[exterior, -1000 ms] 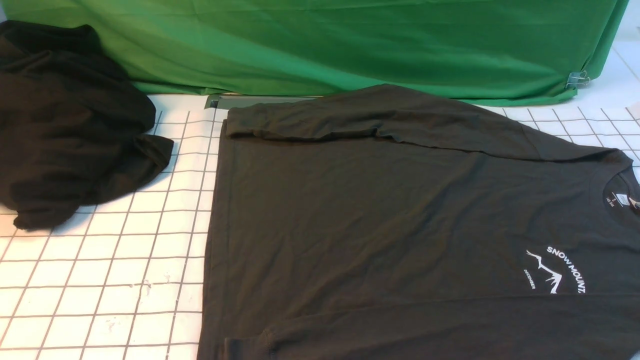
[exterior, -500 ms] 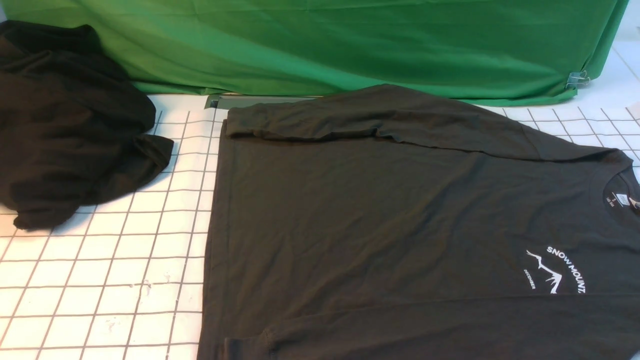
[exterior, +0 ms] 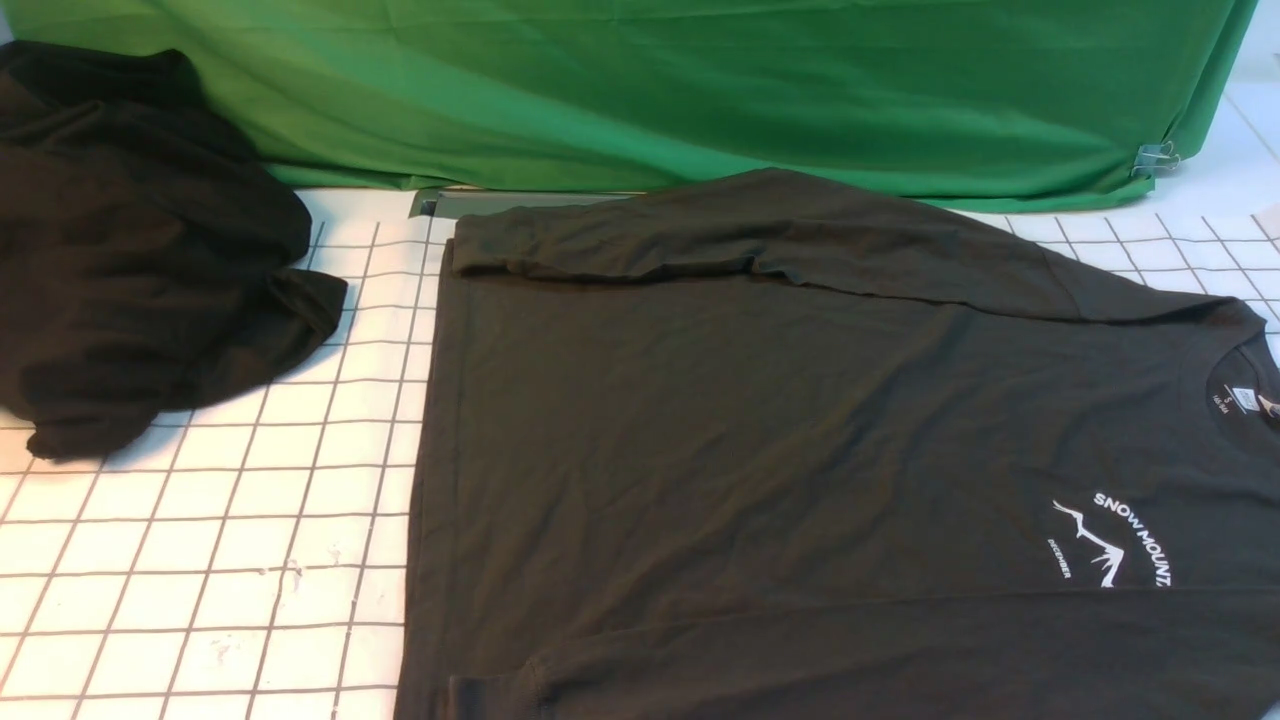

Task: Fold a long-sleeved shirt over a white checkered tablecloth.
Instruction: 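Grasp the left edge of the dark T-shirt lying flat on the table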

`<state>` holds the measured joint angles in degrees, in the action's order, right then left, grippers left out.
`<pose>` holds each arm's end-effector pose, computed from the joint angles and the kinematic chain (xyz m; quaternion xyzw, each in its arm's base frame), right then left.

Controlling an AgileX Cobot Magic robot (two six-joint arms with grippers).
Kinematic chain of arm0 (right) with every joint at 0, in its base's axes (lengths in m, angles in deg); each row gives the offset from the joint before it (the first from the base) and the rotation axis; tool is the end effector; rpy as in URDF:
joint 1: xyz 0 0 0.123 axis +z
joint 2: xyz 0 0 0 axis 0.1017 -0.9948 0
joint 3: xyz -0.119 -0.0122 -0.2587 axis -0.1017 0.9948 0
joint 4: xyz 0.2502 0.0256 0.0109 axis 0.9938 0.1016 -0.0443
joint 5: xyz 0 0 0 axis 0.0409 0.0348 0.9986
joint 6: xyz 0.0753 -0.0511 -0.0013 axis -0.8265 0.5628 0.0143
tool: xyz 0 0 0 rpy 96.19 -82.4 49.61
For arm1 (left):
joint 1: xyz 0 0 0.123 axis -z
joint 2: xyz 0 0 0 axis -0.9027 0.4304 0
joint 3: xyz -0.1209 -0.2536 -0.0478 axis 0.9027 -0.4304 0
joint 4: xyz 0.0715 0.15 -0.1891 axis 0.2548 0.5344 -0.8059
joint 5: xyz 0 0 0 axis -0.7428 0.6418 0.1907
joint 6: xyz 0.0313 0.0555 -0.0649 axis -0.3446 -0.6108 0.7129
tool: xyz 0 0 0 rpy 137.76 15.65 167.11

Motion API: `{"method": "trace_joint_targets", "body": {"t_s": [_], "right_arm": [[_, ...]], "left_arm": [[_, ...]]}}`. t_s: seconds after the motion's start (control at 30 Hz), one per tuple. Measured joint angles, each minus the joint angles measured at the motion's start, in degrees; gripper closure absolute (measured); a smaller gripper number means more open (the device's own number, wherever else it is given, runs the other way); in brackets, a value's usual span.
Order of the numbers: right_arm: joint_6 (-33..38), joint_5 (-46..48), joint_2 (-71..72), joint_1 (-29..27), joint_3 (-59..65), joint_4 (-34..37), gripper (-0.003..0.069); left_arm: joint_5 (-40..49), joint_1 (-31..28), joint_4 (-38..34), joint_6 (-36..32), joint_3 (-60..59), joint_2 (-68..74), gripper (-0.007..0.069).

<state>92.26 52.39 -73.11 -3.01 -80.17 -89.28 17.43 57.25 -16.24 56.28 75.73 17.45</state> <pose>0.0561 0.0024 0.1916 -0.0689 0.7502 -0.0302 0.6569 0.0560 0.0078 0.1968 -0.0625 0.7300 0.0328 0.6798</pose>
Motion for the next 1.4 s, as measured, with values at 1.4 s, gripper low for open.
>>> {"method": "trace_joint_targets", "body": {"t_s": [1.4], "right_arm": [[1.12,42.54,-43.52,4.62,-39.99,9.74,0.064]], "left_arm": [[55.46,5.59,-40.03,-19.23,49.43,73.72,0.0609]]}}
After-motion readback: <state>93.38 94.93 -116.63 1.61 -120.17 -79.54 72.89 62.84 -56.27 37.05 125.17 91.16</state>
